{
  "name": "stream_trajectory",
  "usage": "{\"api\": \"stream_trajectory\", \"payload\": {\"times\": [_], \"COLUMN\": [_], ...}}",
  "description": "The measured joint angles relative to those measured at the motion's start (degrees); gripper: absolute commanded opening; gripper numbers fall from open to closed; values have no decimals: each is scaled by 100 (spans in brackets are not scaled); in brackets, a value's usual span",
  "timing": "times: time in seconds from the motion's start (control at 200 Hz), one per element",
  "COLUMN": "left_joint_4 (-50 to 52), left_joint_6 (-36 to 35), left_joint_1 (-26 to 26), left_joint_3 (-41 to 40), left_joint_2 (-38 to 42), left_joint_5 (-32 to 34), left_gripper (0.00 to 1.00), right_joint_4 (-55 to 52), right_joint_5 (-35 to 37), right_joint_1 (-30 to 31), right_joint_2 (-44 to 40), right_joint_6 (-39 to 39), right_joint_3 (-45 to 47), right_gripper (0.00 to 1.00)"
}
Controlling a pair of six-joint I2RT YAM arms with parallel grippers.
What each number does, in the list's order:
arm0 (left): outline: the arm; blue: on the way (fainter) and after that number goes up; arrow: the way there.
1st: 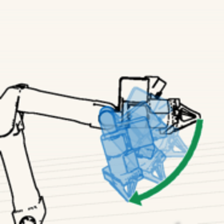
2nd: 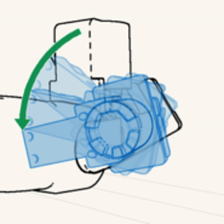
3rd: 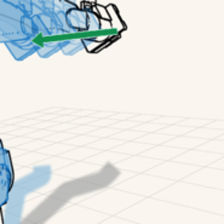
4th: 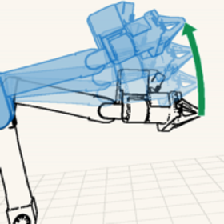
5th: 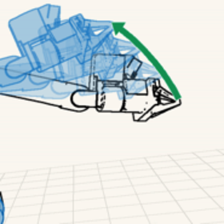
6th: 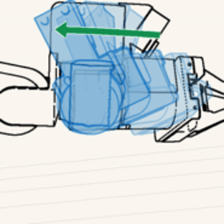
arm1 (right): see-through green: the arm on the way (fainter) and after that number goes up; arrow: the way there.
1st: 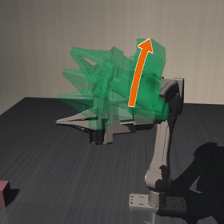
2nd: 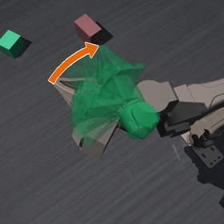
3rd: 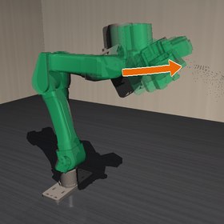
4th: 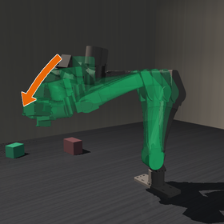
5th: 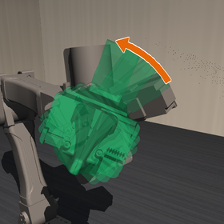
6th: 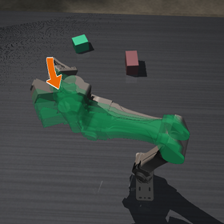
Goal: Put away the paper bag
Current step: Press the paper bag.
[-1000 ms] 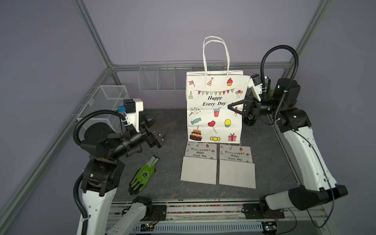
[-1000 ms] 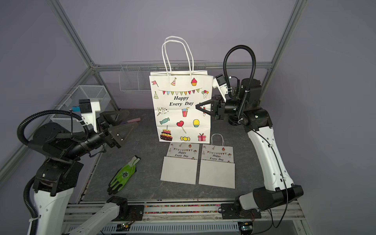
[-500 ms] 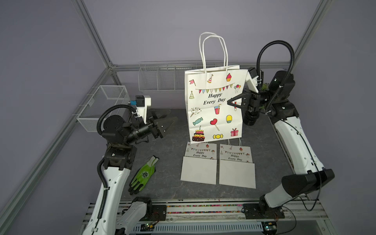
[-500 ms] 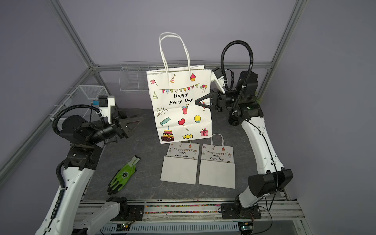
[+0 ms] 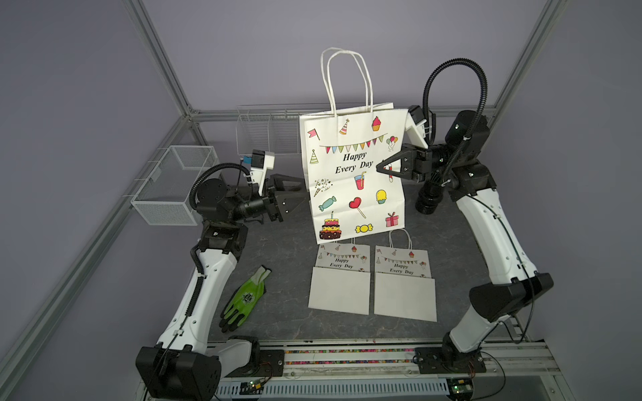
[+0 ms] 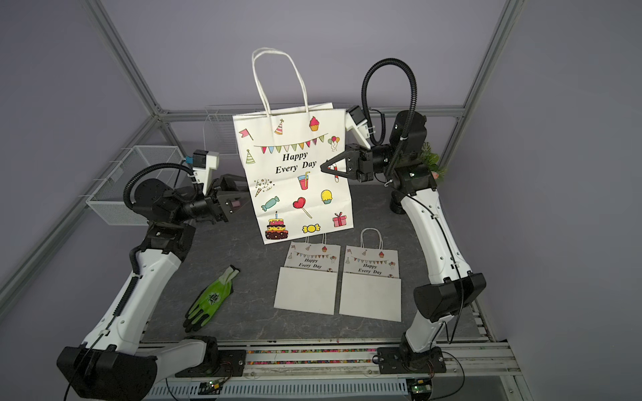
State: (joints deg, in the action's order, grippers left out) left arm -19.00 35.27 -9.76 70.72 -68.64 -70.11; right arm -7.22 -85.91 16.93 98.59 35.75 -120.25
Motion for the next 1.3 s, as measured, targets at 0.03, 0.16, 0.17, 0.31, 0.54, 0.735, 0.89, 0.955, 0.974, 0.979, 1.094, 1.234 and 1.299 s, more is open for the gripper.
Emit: {"api": "stream_trajectory", "payload": {"times": [0.03, 0.16, 0.17, 0.31, 0.54, 0.735, 0.89, 0.955, 0.974, 0.979, 1.094, 1.234, 1.299], "left_joint_4": [79, 459, 496, 778, 1545, 1766, 1893, 2129, 2245, 2264, 2924, 3134, 3132], "left_joint_6": [-94, -450, -483, -765, -1316, -1504, -1569, -1665, -1714, -1716, -1941, -1904, -1853], "left_joint_1": [-37, -188, -201, -404, -710, -717, -717, -713, -713, -713, -568, 17, 149], "left_joint_3": [4, 146, 168, 382, 463, 538, 557, 601, 629, 634, 800, 826, 863], "left_joint_2": [70, 245, 247, 133, -109, -94, -57, -11, 11, 11, 282, 901, 1128], "left_joint_5": [-28, -70, -70, -28, 87, 138, 260, 374, 424, 424, 754, 1043, 1095], "left_gripper": [80, 71, 70, 57, 35, 14, 69, 99, 100, 100, 100, 99, 99], "right_joint_4": [2, 0, 0, 9, 133, 184, 201, 203, 210, 208, 223, 223, 223], "right_joint_5": [0, 0, 0, 0, 2, 13, 13, 13, 13, 13, 15, 17, 20], "right_joint_1": [0, 4, 7, 122, 284, 267, 264, 254, 240, 240, 140, 46, 46], "right_joint_2": [-9, -33, -33, -33, -31, -28, -31, -33, -35, -35, -90, -140, -144], "right_joint_6": [11, 74, 76, 214, 527, 671, 721, 732, 732, 734, 737, 739, 739], "right_joint_3": [-17, -20, -20, -20, -20, -20, -17, -13, -7, -4, 109, 232, 247], "right_gripper": [7, 7, 7, 7, 7, 7, 7, 7, 7, 7, 7, 7, 7]}}
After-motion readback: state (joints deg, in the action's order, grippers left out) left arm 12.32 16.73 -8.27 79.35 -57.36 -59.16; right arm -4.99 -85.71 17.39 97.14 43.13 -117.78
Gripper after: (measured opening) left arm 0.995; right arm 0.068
